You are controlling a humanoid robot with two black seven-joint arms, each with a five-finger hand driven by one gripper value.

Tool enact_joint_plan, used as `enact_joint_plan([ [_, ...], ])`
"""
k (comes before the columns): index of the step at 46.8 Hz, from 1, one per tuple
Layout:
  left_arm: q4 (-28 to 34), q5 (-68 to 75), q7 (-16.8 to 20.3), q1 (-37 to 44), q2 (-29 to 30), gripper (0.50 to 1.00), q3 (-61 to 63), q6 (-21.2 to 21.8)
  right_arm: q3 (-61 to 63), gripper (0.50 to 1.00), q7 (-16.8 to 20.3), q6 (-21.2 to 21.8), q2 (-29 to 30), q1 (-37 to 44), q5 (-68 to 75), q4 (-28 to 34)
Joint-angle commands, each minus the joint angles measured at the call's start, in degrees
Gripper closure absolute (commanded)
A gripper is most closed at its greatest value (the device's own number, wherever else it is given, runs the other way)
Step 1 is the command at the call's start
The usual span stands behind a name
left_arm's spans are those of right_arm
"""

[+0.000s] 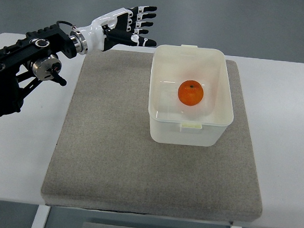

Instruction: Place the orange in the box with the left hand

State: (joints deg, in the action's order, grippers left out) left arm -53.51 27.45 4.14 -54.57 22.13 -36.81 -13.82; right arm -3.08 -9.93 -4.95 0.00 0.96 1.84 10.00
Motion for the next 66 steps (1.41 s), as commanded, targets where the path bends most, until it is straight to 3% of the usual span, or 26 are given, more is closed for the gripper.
enact_joint_plan([
  [1, 1.39, -2.84, 0.0, 1.66, 0.02, 0.506, -1.51, -0.5, 0.0, 0.574, 0.0, 0.03, 0.0, 0.01, 0.0, -0.06],
  [5, 2.79, -6.53, -0.09, 2.8, 0.28, 0.506, -1.77, -2.08, 0.0, 0.574, 0.0, 0.03, 0.0, 0.01, 0.0, -0.06],
  [11, 5.87, -11.19, -0.53, 3.42, 1.16, 0.506, -1.69, -7.87, 0.0, 0.574, 0.0, 0.03, 0.0, 0.01, 0.0, -0.06],
  [20, 10.88, -17.69, -4.75, 3.69, 1.25, 0.506, -1.95, -14.29, 0.0, 0.574, 0.0, 0.03, 0.0, 0.01, 0.0, -0.06],
  [35, 17.91, -27.8, -10.02, 3.69, 1.08, 0.504, -4.67, -21.18, 0.0, 0.574, 0.0, 0.03, 0.0, 0.01, 0.0, -0.06],
  [42, 20.37, -33.78, -12.66, 3.69, 1.42, 0.506, -5.03, -21.18, 0.0, 0.574, 0.0, 0.03, 0.0, 0.01, 0.0, 0.02],
  [66, 22.13, -34.05, -11.87, 3.33, 4.33, 0.506, -5.11, -21.18, 0.0, 0.574, 0.0, 0.02, 0.0, 0.01, 0.0, -0.06],
])
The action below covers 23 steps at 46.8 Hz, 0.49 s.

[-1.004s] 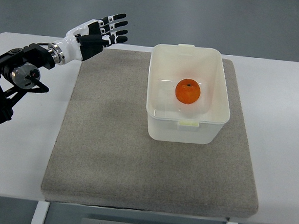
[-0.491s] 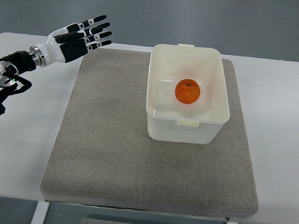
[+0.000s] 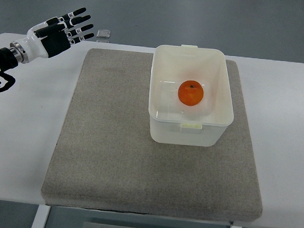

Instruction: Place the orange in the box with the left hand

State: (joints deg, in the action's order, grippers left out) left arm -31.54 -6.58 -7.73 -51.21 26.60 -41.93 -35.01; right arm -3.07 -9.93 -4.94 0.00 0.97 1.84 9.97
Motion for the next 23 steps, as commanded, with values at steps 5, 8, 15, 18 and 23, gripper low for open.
enact_joint_plan([
  [5, 0.08, -0.01, -0.01, 0.06, -0.41, 0.506, 0.1, 0.01, 0.0, 0.574, 0.0, 0.01, 0.0, 0.0, 0.0, 0.05],
  [8, 0.08, -0.01, 0.08, 0.15, -0.49, 0.506, 0.1, 0.01, 0.0, 0.574, 0.0, -0.07, 0.0, 0.0, 0.0, -0.04],
  [15, 0.08, -0.01, 0.08, 0.15, -0.58, 0.504, 0.1, 0.01, 0.0, 0.574, 0.0, 0.01, 0.0, 0.0, 0.0, -0.04],
  [18, 0.08, -0.01, 0.08, 0.15, -0.58, 0.504, 0.1, 0.01, 0.0, 0.574, 0.0, 0.01, 0.0, 0.0, 0.0, -0.04],
  [23, -0.01, 0.08, 0.08, 0.15, -0.67, 0.504, 0.1, 0.01, 0.0, 0.574, 0.0, 0.01, 0.0, 0.0, 0.0, -0.04],
])
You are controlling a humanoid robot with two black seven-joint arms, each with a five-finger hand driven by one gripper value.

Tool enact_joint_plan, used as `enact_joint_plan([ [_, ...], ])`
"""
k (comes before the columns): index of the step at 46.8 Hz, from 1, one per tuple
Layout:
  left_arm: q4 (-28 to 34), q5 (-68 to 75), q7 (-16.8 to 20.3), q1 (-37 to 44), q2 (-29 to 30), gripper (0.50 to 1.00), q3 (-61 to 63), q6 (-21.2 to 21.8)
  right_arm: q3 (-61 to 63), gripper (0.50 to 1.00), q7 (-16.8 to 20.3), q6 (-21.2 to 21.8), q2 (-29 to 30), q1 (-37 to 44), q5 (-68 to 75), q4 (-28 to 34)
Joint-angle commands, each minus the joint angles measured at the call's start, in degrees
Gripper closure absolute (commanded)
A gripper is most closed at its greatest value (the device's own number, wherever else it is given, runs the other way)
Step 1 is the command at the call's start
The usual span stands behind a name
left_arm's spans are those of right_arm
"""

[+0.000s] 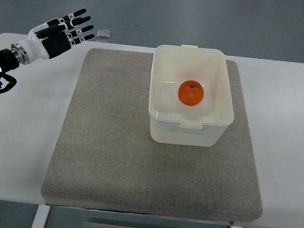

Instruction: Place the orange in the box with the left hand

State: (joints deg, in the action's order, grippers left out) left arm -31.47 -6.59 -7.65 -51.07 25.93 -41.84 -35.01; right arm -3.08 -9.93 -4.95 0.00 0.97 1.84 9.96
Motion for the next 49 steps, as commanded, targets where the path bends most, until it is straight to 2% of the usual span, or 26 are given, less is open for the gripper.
enact_joint_plan([
  [1, -0.09, 0.09, 0.0, 0.0, 0.0, 0.506, 0.0, 0.01, 0.0, 0.574, 0.0, -0.06, 0.0, 0.0, 0.0, -0.03],
  [25, -0.35, 0.09, -0.09, 0.0, -0.09, 0.506, 0.0, 0.01, -0.17, 0.574, -0.18, -0.68, 0.0, -0.18, -0.26, -0.03],
  [28, -0.35, 0.09, 0.0, 0.0, -0.09, 0.506, 0.0, 0.01, -0.26, 0.574, -0.35, -2.52, 0.0, -0.18, -0.26, -0.03],
  [34, -0.35, 0.09, -0.09, 0.0, -0.09, 0.504, 0.0, 0.01, -0.26, 0.574, -0.44, -9.81, 0.0, -0.44, -0.17, 0.32],
  [37, -0.35, 0.09, -0.09, 0.0, 0.0, 0.504, 0.0, 0.01, -0.09, 0.574, -0.62, -11.84, 0.0, -0.44, -0.08, 0.68],
  [49, -0.44, 0.18, -0.09, 0.09, -0.09, 0.506, 0.0, 0.01, -0.08, 0.574, -0.79, -12.54, 0.0, -0.18, -0.17, 0.59],
])
